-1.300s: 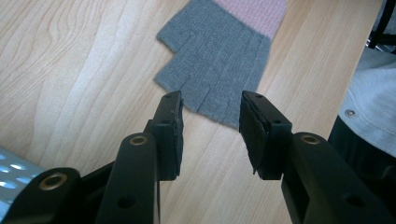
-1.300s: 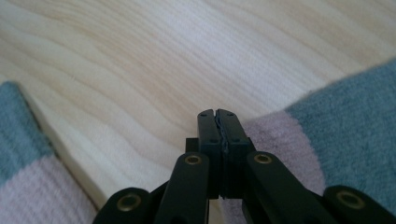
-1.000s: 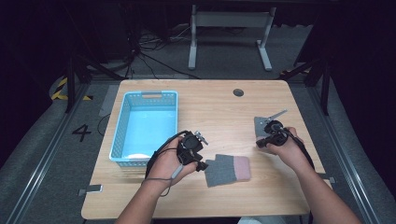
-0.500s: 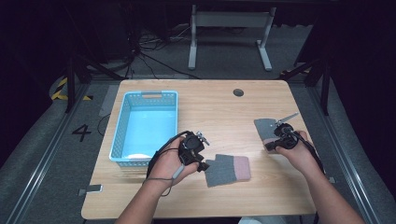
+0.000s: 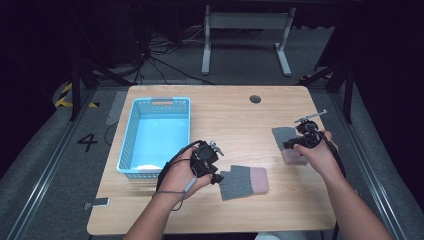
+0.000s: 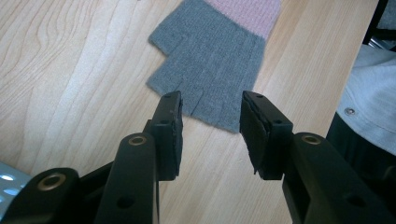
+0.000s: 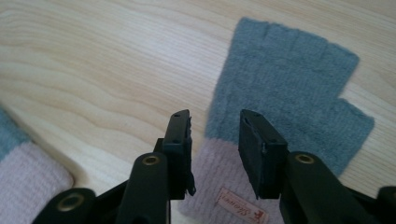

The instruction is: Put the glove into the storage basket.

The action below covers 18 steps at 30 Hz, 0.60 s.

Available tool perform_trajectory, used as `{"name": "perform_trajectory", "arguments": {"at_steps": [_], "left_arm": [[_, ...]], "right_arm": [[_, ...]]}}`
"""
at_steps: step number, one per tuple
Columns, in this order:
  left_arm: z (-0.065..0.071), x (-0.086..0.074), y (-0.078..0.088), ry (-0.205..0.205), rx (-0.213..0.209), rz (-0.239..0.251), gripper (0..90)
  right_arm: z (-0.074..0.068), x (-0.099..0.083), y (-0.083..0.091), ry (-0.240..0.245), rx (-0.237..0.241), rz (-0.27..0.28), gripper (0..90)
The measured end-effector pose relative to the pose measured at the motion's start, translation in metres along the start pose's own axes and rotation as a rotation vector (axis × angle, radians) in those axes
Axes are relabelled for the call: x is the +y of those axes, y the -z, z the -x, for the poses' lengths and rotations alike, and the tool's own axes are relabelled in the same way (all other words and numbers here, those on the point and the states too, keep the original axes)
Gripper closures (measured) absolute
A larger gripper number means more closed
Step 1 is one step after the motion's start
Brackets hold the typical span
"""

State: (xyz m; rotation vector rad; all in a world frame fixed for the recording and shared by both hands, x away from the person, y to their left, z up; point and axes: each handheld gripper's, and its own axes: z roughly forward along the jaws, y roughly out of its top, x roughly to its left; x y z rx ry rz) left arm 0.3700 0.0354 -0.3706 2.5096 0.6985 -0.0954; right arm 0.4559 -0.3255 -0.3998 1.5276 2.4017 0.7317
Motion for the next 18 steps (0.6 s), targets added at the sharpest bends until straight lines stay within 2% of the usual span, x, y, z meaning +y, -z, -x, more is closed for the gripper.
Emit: {"name": "perform_trajectory", "arguments": {"at_steps": [1,8,13,18], "left_arm": [[0.000,0.000,0.000,-0.001,-0.001,-0.003,59.8],[0.000,0.000,0.001,-0.001,0.002,0.004,59.7],[0.000,-0.001,0.001,0.000,0.006,0.000,59.1],[0.001,-0.002,0.003,-0.005,0.011,0.005,58.0]], "right_arm": [[0.004,0.004,-0.001,-0.037,-0.017,-0.003,61.6],[0.018,0.014,-0.010,-0.113,-0.071,-0.047,53.7],[0.026,0.016,-0.020,-0.125,-0.123,-0.089,48.0],[0.029,0.018,-0.030,-0.115,-0.146,-0.114,45.1]]}}
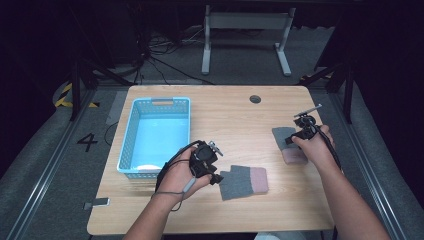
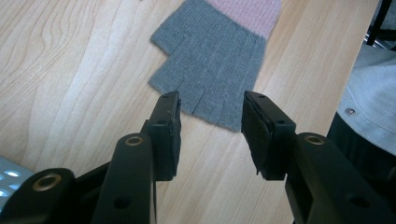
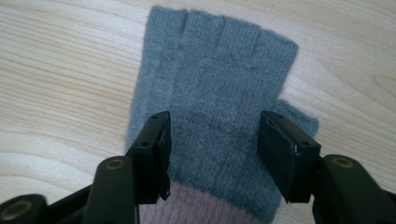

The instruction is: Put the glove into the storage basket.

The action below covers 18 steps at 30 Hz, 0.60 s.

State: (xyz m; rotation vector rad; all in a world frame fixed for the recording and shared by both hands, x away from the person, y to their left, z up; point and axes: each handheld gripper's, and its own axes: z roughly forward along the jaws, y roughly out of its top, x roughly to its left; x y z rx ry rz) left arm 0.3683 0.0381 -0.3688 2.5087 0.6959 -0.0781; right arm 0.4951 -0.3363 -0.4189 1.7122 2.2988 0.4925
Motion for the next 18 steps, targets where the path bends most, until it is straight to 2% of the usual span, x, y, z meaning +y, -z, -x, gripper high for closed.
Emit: {"name": "perform_trajectory", "arguments": {"at_steps": [6,12,14,15,18], "left_arm": [[0.0003,-0.0007,-0.0006,0.003,0.002,-0.002,57.4],[0.0008,-0.0006,-0.0016,0.000,-0.001,-0.004,57.0],[0.0006,-0.0006,-0.0021,-0.002,0.000,-0.008,56.9],[0.0009,-0.0004,-0.0025,-0.002,-0.002,-0.009,56.7],[0.0012,-0.0001,-0.0026,-0.005,-0.002,-0.008,56.7]], "right_arm": [[-0.0027,0.0016,-0.0077,0.005,-0.028,-0.038,42.8],[-0.0028,0.0033,-0.0087,0.011,-0.031,-0.054,46.3],[-0.0041,0.0045,-0.0086,0.020,-0.031,-0.062,52.8],[-0.0048,0.0050,-0.0081,0.031,-0.025,-0.063,63.9],[-0.0061,0.0045,-0.0073,0.045,-0.009,-0.058,74.7]]}}
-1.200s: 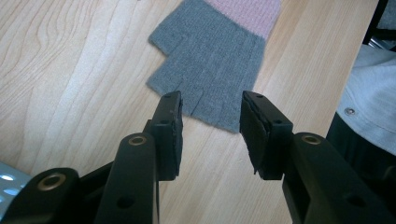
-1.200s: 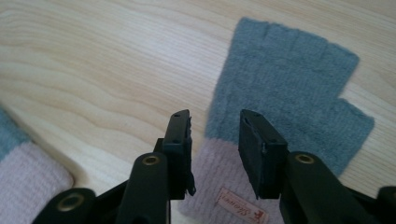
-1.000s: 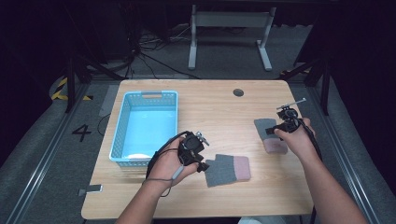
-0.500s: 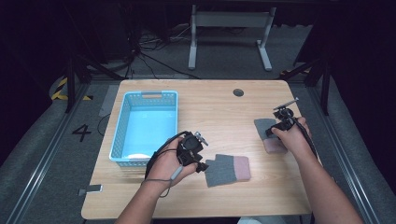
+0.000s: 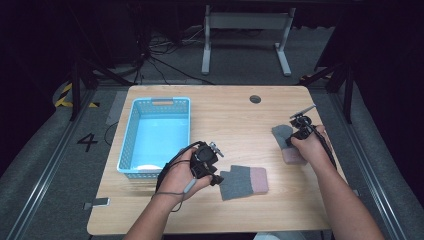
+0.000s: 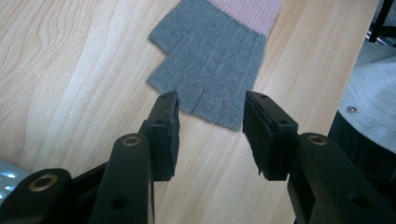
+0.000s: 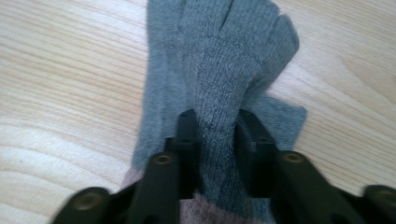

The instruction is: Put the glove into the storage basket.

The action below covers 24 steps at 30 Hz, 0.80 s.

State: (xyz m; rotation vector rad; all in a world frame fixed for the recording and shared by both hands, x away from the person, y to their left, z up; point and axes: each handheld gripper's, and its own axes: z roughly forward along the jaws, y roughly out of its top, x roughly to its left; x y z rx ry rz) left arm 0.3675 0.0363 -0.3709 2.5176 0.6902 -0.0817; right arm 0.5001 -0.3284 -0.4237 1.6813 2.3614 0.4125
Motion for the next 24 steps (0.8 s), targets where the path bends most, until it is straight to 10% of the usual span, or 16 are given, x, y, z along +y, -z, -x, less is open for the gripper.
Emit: {"name": "perform_trajectory", "arguments": {"at_steps": [24], "left_arm": [[-0.002,0.003,0.003,0.002,-0.004,0.016,56.8]], "right_arm": [[-0.003,-0.011,0.058,0.133,0.071,0.127,79.2]]}}
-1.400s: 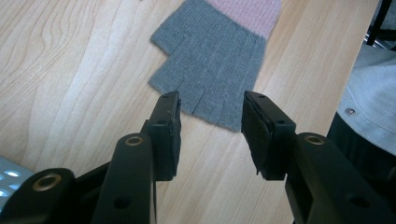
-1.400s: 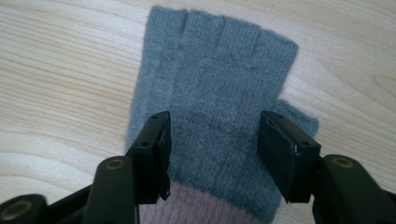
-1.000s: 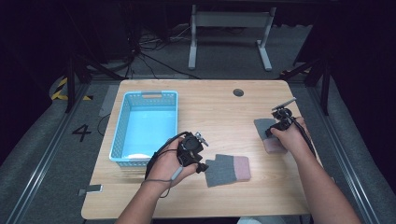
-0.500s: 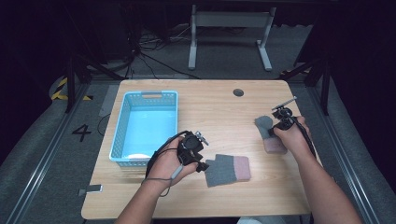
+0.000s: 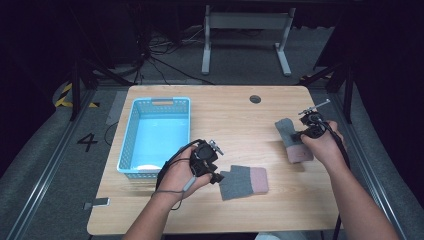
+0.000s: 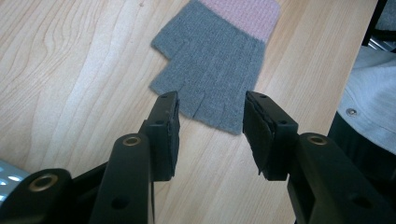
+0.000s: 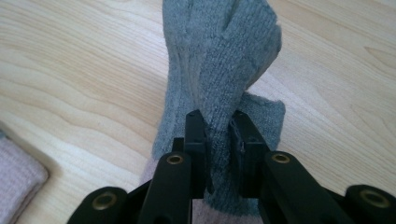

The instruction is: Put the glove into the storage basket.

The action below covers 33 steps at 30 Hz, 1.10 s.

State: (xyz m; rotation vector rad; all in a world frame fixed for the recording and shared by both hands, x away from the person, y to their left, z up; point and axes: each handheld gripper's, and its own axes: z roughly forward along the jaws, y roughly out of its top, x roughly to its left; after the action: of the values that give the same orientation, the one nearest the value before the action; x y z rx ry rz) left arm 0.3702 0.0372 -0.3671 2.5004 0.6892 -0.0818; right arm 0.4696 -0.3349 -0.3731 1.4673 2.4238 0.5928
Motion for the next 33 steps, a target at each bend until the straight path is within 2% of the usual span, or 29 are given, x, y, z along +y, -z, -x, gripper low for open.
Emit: {"name": "perform_trajectory", "arguments": {"at_steps": [7,9,10,11,16,24,30,33], "left_arm": [[-0.001,-0.001,0.001,0.005,0.002,0.003,56.7],[-0.001,-0.001,0.002,0.009,0.003,0.009,56.8],[-0.001,-0.001,0.002,0.009,0.003,0.009,56.8],[-0.001,-0.001,0.003,0.004,0.006,0.005,56.7],[-0.001,-0.002,0.003,0.001,0.010,0.009,56.3],[0.000,-0.004,0.008,0.008,0.018,0.020,56.4],[0.001,-0.009,0.010,0.018,0.023,0.020,56.4],[0.001,-0.012,0.011,0.030,0.029,0.026,56.4]], "right_arm": [[-0.013,-0.002,0.015,0.072,0.041,0.017,79.0],[-0.022,-0.001,0.023,0.124,0.071,0.033,79.0],[-0.022,-0.001,0.023,0.124,0.071,0.033,79.0],[-0.030,-0.001,0.029,0.162,0.092,0.036,78.9],[-0.049,0.000,0.042,0.259,0.119,0.051,78.7],[-0.081,0.003,0.051,0.390,0.195,0.057,78.6],[-0.098,0.006,0.055,0.499,0.230,0.068,78.5],[-0.105,0.008,0.055,0.520,0.253,0.068,78.4]]}}
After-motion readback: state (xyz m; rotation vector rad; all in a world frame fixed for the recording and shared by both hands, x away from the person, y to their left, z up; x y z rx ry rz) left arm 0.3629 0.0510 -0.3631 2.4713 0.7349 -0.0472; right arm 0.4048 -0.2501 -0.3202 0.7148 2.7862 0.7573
